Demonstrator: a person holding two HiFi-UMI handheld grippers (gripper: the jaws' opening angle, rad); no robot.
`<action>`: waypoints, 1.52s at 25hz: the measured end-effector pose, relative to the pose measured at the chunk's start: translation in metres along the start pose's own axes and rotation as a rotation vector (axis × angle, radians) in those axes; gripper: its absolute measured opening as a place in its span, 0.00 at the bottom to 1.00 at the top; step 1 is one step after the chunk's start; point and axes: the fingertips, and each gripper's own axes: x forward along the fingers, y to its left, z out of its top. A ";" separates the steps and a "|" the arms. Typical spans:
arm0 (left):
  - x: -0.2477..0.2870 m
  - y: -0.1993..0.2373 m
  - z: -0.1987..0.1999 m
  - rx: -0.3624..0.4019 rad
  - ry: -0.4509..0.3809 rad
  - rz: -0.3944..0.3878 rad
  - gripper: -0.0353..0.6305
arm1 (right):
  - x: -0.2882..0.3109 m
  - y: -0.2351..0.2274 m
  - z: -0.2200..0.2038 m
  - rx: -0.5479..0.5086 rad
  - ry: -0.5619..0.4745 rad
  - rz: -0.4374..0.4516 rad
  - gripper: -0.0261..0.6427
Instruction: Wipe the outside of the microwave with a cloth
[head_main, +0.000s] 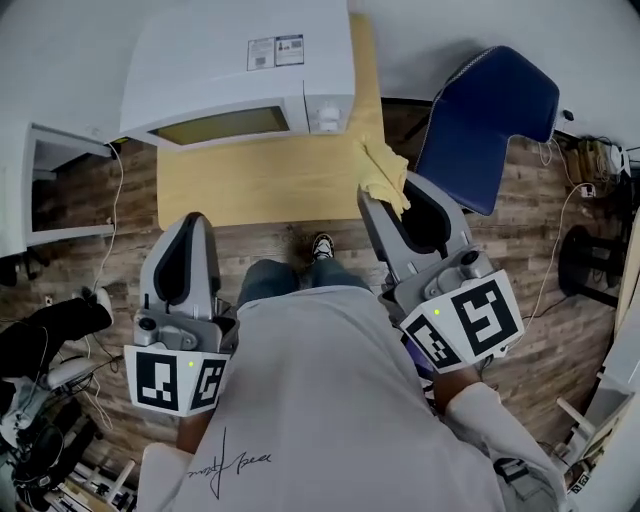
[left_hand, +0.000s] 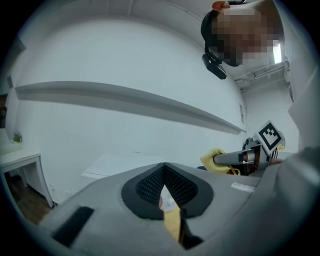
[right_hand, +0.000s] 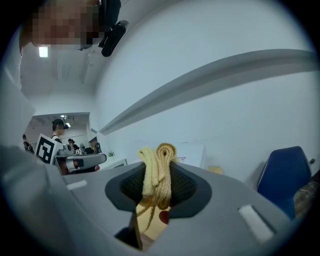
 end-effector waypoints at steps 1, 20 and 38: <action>0.007 0.005 0.002 -0.005 -0.001 0.004 0.05 | 0.007 -0.004 0.003 -0.006 0.009 -0.001 0.20; 0.114 0.131 0.032 0.026 0.023 -0.170 0.05 | 0.146 -0.038 0.039 0.069 0.071 -0.234 0.22; 0.122 0.209 0.031 0.075 0.058 -0.284 0.04 | 0.249 -0.094 0.058 -0.273 0.368 -0.380 0.21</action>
